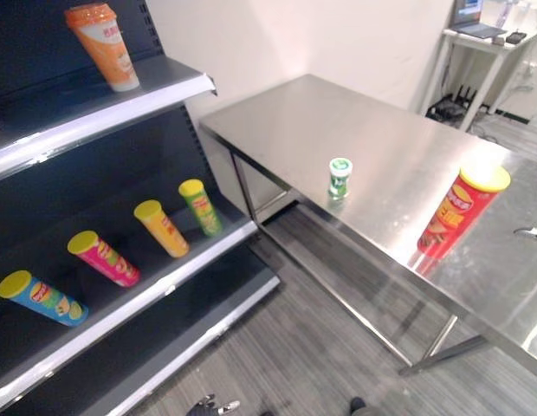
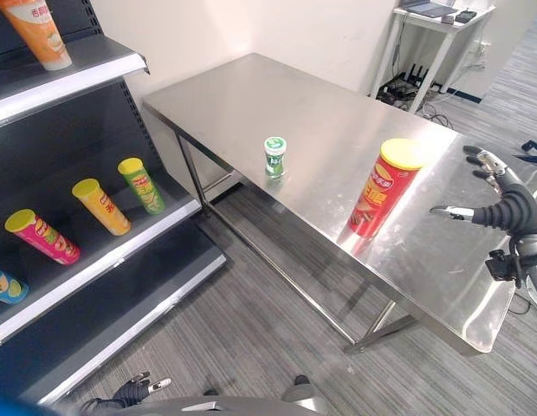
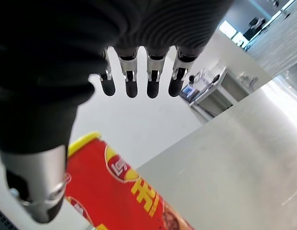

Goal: Put the goods on the table back onto the shelves and tidy them up.

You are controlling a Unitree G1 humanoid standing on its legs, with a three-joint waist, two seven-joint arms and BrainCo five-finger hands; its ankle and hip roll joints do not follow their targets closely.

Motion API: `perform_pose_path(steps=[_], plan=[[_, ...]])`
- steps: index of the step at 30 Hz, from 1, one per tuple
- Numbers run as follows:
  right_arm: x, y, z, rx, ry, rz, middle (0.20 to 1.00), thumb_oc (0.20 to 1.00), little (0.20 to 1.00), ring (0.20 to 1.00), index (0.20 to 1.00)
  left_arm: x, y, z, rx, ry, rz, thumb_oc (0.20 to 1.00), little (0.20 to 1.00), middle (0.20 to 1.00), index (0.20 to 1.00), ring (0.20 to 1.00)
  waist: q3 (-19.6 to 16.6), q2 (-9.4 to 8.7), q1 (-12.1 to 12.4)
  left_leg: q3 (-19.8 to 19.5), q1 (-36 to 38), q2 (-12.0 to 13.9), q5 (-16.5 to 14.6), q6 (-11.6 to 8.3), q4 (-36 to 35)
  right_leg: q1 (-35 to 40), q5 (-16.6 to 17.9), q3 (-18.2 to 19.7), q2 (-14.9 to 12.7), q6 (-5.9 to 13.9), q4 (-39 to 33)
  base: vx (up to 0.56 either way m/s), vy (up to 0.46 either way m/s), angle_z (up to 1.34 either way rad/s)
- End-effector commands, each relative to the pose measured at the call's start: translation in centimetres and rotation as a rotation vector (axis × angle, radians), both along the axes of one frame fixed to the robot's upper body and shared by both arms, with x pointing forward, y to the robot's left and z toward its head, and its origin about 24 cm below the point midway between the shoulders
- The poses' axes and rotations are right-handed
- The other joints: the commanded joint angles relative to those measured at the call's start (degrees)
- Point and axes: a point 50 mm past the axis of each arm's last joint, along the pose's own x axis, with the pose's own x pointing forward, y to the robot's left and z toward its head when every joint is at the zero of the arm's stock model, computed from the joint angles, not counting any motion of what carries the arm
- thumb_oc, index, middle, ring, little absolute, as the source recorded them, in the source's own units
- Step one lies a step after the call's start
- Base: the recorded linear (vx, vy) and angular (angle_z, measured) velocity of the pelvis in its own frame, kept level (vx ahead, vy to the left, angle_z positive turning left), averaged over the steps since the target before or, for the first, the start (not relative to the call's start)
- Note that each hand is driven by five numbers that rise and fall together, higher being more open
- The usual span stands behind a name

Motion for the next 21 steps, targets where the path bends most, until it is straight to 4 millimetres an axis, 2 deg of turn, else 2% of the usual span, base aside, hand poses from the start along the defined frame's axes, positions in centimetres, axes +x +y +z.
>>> perform_pose_path(steps=[1,21], plan=[[1.21,0.60,4.19,-0.082,-0.167,0.041,1.000,1.000,1.000,1.000,1.000,3.19,1.36,1.10,0.052,-0.092,-0.028,1.000,1.000,1.000,1.000,1.000,0.8,-1.17,2.8,-0.9,4.0,5.1,-6.2,-3.52,2.5,-1.8,-0.8,-2.7,-0.5,1.24,1.8,-0.01,-0.018,0.07],[1.96,1.04,3.77,-0.079,-0.153,0.063,1.000,1.000,1.000,1.000,1.000,2.35,1.43,0.88,0.048,-0.073,-0.014,1.000,1.000,1.000,1.000,1.000,0.8,-1.78,4.4,-2.6,3.6,5.4,-5.6,-3.91,1.9,-1.1,-1.4,-4.2,-0.1,0.79,1.6,0.00,-0.011,0.06]])
